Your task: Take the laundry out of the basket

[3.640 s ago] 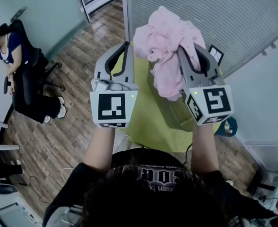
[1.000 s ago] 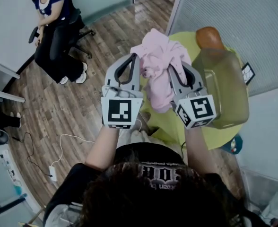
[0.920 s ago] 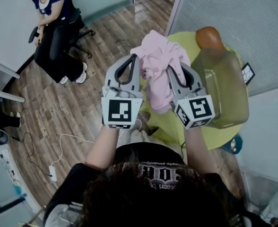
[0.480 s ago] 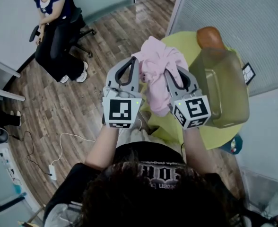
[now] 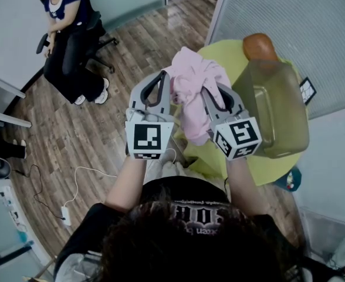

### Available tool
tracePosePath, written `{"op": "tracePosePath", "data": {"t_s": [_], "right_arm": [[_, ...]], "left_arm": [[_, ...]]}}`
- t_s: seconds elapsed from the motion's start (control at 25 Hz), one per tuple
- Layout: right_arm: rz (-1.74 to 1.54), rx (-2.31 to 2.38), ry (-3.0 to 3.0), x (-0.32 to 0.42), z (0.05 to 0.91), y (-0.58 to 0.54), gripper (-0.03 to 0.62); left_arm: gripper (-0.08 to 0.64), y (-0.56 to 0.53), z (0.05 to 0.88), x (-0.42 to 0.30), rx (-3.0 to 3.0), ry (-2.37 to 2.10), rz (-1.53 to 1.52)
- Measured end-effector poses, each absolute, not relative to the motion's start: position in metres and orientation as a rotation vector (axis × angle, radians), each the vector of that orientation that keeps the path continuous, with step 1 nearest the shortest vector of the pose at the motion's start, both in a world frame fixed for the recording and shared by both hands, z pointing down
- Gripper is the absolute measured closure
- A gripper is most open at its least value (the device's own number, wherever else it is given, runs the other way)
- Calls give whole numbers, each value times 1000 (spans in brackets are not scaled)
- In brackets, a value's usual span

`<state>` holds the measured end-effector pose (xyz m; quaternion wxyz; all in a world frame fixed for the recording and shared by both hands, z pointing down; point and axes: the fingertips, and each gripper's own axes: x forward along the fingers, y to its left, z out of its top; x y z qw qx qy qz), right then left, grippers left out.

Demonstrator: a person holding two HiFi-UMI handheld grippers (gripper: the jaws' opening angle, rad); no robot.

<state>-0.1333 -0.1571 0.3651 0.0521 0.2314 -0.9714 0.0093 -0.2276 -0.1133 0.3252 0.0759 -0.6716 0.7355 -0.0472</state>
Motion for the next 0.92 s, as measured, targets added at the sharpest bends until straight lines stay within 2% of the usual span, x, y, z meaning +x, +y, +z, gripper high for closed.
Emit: {"op": "tracePosePath", "data": {"t_s": [0.92], "right_arm": [[66, 731, -2957, -133, 368, -159, 512]], "left_arm": [[561, -116, 326, -227, -2037, 2177, -147]]}}
